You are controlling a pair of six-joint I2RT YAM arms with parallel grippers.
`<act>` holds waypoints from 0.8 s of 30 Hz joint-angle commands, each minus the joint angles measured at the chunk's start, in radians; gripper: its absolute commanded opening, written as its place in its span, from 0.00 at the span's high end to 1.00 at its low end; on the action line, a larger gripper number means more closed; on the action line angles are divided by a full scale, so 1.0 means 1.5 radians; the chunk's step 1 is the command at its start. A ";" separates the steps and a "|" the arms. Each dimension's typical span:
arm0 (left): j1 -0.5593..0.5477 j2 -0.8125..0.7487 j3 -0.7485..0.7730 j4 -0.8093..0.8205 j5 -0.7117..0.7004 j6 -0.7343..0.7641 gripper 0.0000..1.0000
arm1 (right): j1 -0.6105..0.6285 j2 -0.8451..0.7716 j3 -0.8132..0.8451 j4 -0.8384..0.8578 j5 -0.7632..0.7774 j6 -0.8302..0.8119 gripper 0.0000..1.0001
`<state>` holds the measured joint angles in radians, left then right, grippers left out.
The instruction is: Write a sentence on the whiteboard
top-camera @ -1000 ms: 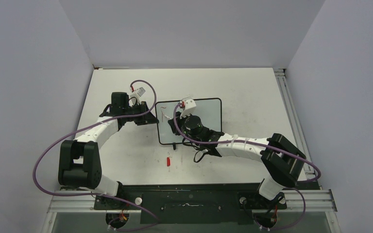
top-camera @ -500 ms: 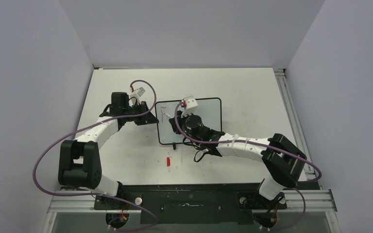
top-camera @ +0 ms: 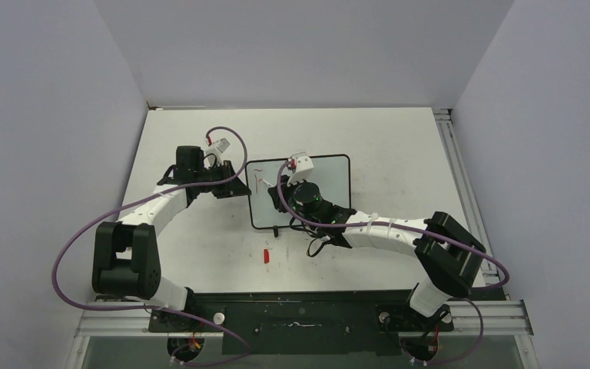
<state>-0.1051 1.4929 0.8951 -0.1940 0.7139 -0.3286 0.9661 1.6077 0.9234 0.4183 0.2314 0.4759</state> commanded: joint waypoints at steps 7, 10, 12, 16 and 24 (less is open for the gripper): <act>-0.005 -0.006 0.029 -0.009 0.012 -0.001 0.91 | -0.003 -0.051 0.018 -0.017 -0.014 -0.033 0.95; -0.005 -0.006 0.029 -0.011 0.009 0.000 0.91 | 0.002 -0.074 0.018 -0.035 -0.016 -0.042 0.95; -0.005 -0.006 0.028 -0.012 0.008 0.001 0.92 | 0.003 -0.094 0.013 -0.042 -0.019 -0.045 0.95; -0.005 -0.008 0.029 -0.014 0.007 0.001 0.92 | 0.002 -0.120 -0.001 -0.052 -0.022 -0.048 0.95; -0.004 -0.008 0.028 -0.014 0.008 0.003 0.92 | -0.016 -0.118 -0.019 -0.041 -0.032 -0.051 0.95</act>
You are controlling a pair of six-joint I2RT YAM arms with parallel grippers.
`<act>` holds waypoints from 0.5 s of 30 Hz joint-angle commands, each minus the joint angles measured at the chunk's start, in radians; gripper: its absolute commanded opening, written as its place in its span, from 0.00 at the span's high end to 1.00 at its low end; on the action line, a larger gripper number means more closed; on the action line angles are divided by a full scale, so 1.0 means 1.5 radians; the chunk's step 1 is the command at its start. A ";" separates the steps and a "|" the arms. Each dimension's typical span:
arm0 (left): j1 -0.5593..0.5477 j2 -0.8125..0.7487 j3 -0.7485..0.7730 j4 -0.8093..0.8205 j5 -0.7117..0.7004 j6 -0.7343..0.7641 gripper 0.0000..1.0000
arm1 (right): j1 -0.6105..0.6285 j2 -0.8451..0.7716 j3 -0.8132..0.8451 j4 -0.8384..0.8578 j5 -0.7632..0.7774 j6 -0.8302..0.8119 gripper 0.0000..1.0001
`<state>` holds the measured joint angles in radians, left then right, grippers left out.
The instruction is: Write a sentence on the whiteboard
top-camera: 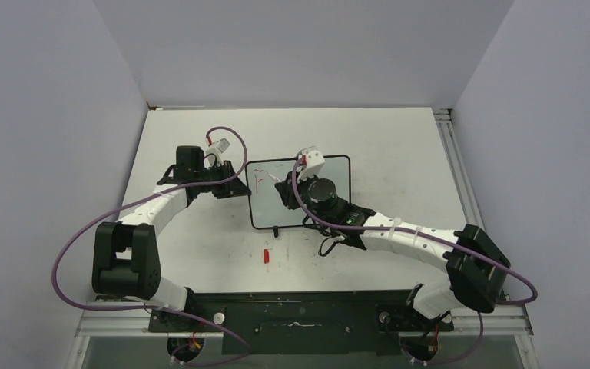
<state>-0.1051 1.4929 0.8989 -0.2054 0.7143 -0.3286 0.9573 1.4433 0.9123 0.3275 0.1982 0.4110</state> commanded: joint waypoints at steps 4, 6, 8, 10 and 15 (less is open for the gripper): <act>-0.005 -0.004 0.027 -0.007 0.007 0.003 0.92 | -0.014 0.003 -0.011 0.029 -0.022 -0.005 0.95; -0.004 -0.003 0.027 -0.007 0.007 0.003 0.92 | -0.015 0.008 -0.009 0.028 -0.022 -0.004 0.95; -0.005 -0.003 0.027 -0.009 0.007 0.004 0.92 | -0.014 0.013 -0.010 0.029 -0.022 -0.002 0.95; -0.004 -0.002 0.028 -0.008 0.006 0.004 0.92 | -0.016 0.018 -0.010 0.031 -0.022 -0.001 0.95; -0.004 -0.002 0.028 -0.009 0.007 0.004 0.92 | -0.015 0.034 -0.006 0.031 -0.025 0.002 0.95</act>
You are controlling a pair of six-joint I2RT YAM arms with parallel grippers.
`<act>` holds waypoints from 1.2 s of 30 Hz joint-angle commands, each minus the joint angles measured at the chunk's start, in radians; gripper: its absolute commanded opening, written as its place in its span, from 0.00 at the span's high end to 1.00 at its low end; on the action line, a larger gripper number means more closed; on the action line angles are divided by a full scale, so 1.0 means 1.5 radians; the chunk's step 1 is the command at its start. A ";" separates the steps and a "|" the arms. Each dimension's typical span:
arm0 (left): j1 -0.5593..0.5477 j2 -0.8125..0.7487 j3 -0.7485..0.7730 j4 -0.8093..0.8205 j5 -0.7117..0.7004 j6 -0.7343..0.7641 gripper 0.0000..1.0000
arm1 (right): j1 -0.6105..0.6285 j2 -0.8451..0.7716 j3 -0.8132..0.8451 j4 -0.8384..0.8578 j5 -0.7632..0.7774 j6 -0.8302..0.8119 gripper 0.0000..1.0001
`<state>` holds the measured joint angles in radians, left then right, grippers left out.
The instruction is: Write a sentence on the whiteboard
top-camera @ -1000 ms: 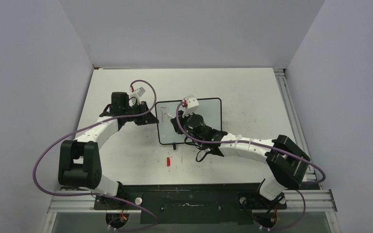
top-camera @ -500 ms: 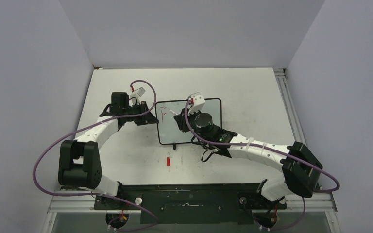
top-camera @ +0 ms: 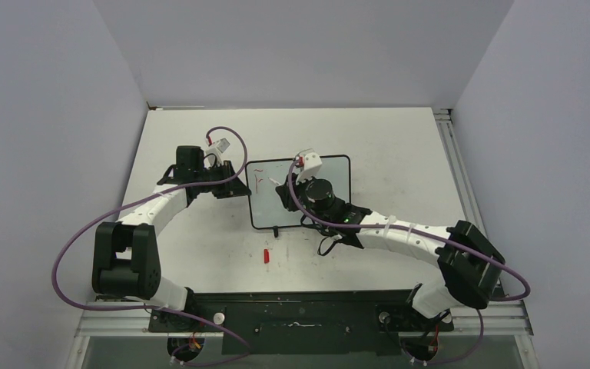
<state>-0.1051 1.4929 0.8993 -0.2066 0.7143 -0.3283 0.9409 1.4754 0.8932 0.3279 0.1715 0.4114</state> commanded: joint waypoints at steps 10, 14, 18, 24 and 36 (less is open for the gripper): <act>-0.004 -0.002 0.027 -0.008 0.008 0.004 0.92 | -0.005 0.031 0.011 0.029 -0.005 0.003 0.95; -0.005 -0.002 0.027 -0.008 0.009 0.004 0.92 | -0.006 0.037 0.014 0.030 -0.004 0.004 0.95; -0.005 -0.003 0.027 -0.008 0.009 0.003 0.92 | -0.006 0.045 0.019 0.031 -0.004 0.005 0.95; -0.005 -0.003 0.027 -0.008 0.010 0.003 0.92 | -0.007 0.057 0.028 0.034 -0.005 0.001 0.95; -0.005 -0.002 0.028 -0.007 0.011 0.003 0.92 | -0.005 0.074 0.036 0.034 -0.018 -0.007 0.95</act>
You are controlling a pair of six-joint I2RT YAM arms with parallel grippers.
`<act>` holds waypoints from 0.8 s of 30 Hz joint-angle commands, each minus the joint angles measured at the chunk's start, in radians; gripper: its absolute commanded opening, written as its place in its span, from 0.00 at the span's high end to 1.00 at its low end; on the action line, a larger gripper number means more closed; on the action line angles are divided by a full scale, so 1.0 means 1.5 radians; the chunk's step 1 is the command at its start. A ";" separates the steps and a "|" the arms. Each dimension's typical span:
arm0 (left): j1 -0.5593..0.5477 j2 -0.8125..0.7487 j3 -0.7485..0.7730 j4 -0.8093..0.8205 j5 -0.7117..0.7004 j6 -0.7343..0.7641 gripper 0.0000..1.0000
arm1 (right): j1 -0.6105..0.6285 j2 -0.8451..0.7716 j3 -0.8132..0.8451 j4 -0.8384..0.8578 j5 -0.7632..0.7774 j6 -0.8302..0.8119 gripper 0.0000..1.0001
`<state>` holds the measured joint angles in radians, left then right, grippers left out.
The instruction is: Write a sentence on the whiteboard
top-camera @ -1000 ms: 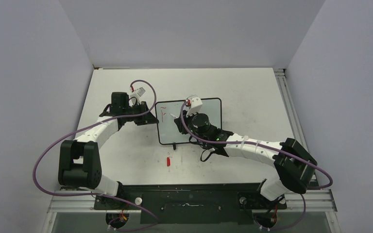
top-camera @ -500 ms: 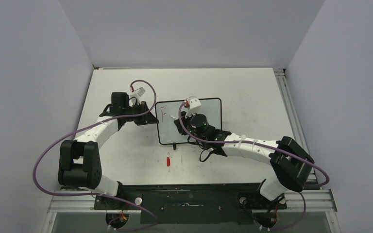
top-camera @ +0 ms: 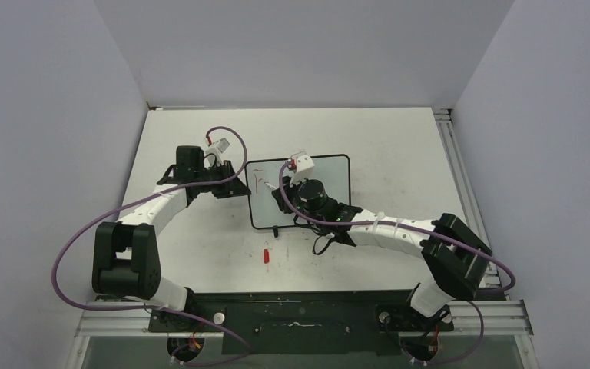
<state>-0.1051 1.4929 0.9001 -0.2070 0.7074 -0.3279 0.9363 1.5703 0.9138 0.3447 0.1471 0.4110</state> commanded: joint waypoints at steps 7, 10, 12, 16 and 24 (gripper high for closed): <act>-0.004 -0.002 0.028 -0.006 0.016 0.003 0.92 | 0.004 0.011 0.008 0.014 -0.006 -0.004 0.95; -0.004 -0.003 0.028 -0.006 0.017 0.002 0.92 | 0.007 0.010 0.001 0.009 -0.006 -0.003 0.95; -0.005 -0.004 0.028 -0.006 0.016 0.002 0.92 | 0.009 0.008 -0.003 0.006 -0.005 -0.003 0.95; -0.004 -0.004 0.028 -0.005 0.017 0.002 0.92 | 0.011 0.003 -0.011 -0.001 -0.002 -0.002 0.95; -0.005 -0.005 0.027 -0.005 0.017 0.002 0.92 | 0.012 -0.007 -0.018 -0.007 0.011 -0.001 0.95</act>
<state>-0.1051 1.4929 0.9005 -0.2070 0.7078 -0.3279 0.9546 1.5715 0.8940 0.3313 0.1402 0.4114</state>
